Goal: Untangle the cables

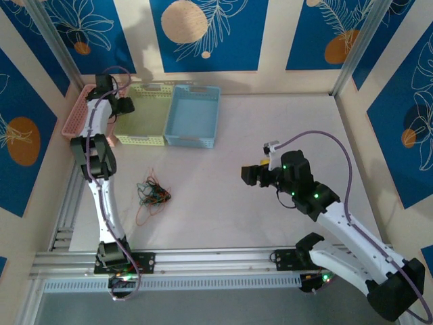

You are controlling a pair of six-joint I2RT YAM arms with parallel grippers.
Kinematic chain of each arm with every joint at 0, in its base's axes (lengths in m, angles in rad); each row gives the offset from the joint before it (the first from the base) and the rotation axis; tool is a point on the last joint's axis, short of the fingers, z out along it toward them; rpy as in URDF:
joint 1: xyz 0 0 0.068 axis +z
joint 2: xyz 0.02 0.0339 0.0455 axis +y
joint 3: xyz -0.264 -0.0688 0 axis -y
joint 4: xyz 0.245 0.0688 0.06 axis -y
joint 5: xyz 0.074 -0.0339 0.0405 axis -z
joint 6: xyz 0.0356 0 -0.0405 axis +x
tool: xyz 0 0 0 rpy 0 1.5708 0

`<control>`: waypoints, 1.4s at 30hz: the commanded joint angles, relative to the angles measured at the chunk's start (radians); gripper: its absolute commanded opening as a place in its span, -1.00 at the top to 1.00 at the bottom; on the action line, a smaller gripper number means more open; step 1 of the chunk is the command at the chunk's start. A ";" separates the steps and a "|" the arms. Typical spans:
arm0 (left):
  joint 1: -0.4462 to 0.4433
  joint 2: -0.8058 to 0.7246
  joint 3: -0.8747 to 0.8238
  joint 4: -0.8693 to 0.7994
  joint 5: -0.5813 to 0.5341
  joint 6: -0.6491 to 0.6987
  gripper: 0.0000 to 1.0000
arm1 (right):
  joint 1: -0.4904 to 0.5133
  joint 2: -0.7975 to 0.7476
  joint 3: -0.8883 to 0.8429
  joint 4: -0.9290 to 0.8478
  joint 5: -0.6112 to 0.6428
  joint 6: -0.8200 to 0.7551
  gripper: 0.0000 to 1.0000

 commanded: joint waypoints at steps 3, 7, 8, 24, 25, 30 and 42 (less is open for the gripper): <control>0.001 0.073 0.078 -0.088 -0.012 0.035 -0.11 | 0.014 -0.037 0.000 -0.017 0.001 -0.010 -0.60; -0.006 0.074 0.079 -0.082 -0.012 0.041 0.25 | 0.020 -0.036 0.001 -0.021 0.001 -0.014 -0.55; -0.009 0.071 0.079 -0.081 -0.010 0.042 0.34 | 0.022 -0.036 0.001 -0.018 -0.001 -0.013 -0.54; -0.262 0.004 0.028 -0.102 -0.055 0.047 1.00 | 0.023 -0.048 -0.006 -0.030 0.018 -0.001 -0.52; -0.284 0.004 0.025 -0.107 -0.065 0.040 1.00 | 0.022 -0.050 -0.003 -0.032 0.017 0.001 -0.52; -0.363 0.012 0.023 -0.134 -0.076 -0.023 1.00 | 0.023 -0.060 -0.003 -0.042 0.017 0.004 -0.51; -0.459 -0.005 0.023 -0.170 -0.063 -0.189 0.48 | 0.021 -0.062 -0.014 -0.030 0.028 0.013 -0.52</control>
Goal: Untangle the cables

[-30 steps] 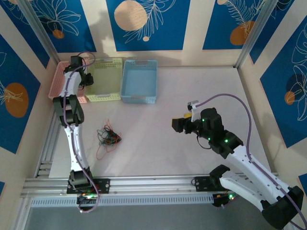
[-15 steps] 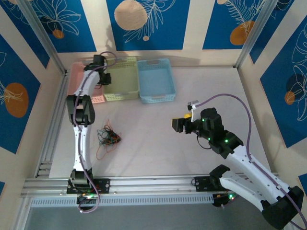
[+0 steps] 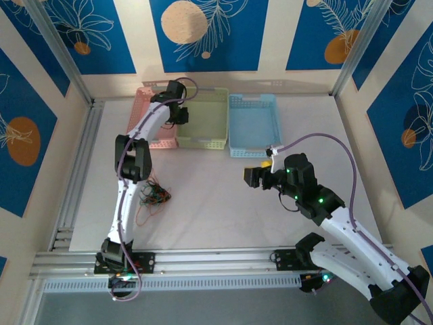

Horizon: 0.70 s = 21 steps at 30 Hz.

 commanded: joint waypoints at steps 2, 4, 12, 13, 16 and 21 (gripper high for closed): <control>-0.015 -0.053 -0.011 -0.069 0.037 -0.072 0.11 | 0.004 -0.015 -0.013 0.004 0.011 0.014 -0.52; -0.017 -0.059 -0.010 -0.076 0.040 -0.075 -0.22 | 0.004 -0.014 -0.010 0.001 0.011 0.013 -0.52; -0.012 -0.201 -0.053 -0.067 0.016 -0.036 -0.58 | 0.002 -0.031 0.001 -0.019 0.003 0.023 -0.56; -0.010 -0.229 -0.062 -0.063 0.012 -0.030 -0.59 | 0.000 -0.033 0.003 -0.024 0.004 0.023 -0.58; 0.000 -0.335 -0.114 -0.040 0.007 -0.013 -0.60 | -0.004 -0.046 0.009 -0.034 0.001 0.024 -0.67; 0.030 -0.674 -0.518 0.245 0.079 0.020 -0.66 | -0.012 -0.072 -0.003 -0.004 -0.014 0.054 -0.99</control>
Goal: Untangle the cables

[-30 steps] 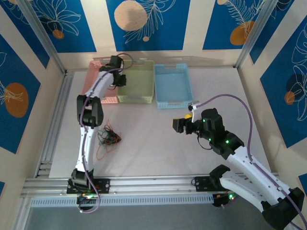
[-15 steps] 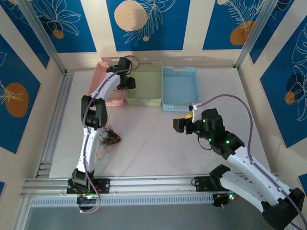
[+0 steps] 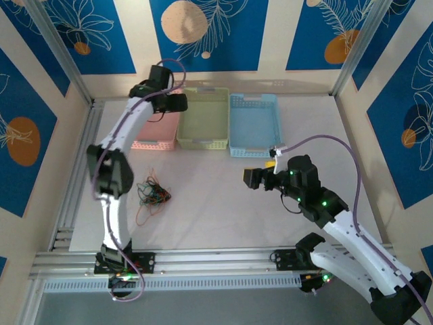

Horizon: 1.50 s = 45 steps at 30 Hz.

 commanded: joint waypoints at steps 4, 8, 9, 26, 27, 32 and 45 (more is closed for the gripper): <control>0.083 -0.466 -0.530 0.312 0.135 -0.028 -0.74 | -0.008 -0.036 -0.015 0.055 -0.153 0.001 -0.98; 0.123 -0.741 -0.826 0.309 0.157 -0.062 -0.70 | 0.001 0.030 -0.003 0.107 -0.305 0.038 -0.79; 0.126 -0.803 -0.892 0.302 0.154 -0.073 -0.69 | 0.006 0.061 0.008 0.116 -0.336 0.048 -0.74; 0.141 -1.421 -1.199 -0.024 0.234 -0.233 -0.70 | 0.294 1.058 0.615 0.062 -0.452 0.190 -0.13; 0.141 -1.410 -1.209 -0.012 0.248 -0.239 -0.69 | 0.298 1.102 0.654 0.058 -0.459 0.204 -0.13; 0.141 -1.373 -1.224 0.005 0.247 -0.252 -0.60 | 0.305 1.302 0.837 -0.022 -0.512 0.305 0.01; 0.141 -1.353 -1.229 0.030 0.235 -0.221 -0.61 | 0.331 1.469 1.021 -0.177 -0.489 0.342 0.12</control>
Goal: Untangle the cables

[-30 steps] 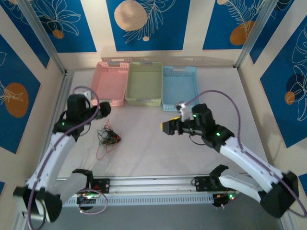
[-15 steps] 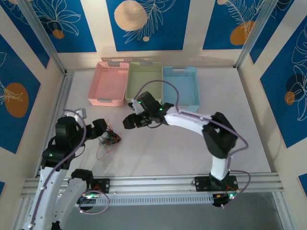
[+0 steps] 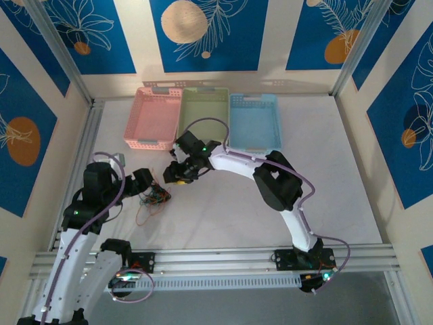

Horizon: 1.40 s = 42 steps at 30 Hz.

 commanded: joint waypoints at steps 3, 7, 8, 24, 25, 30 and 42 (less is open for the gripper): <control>0.006 0.017 -0.003 0.009 0.012 0.017 -0.61 | 0.021 0.052 0.068 -0.088 -0.017 0.022 0.14; 0.006 0.013 -0.003 0.012 0.022 0.019 -0.61 | 0.027 0.072 0.086 -0.091 -0.013 0.032 0.17; 0.007 0.012 -0.003 0.012 0.023 0.019 -0.61 | 0.030 0.076 0.092 -0.094 -0.010 0.032 0.17; 0.006 0.020 -0.007 0.018 0.018 0.023 -0.61 | 0.038 0.107 0.114 -0.093 0.016 0.034 0.62; 0.006 0.022 -0.007 0.017 0.019 0.022 -0.61 | 0.039 0.104 0.115 -0.099 0.020 0.028 0.72; 0.006 0.021 -0.007 0.016 0.014 0.021 -0.61 | 0.036 0.056 0.067 -0.103 0.053 -0.008 1.00; 0.005 0.088 -0.022 0.027 0.097 -0.032 -0.59 | -0.154 -0.373 -0.481 0.112 -0.082 -0.136 1.00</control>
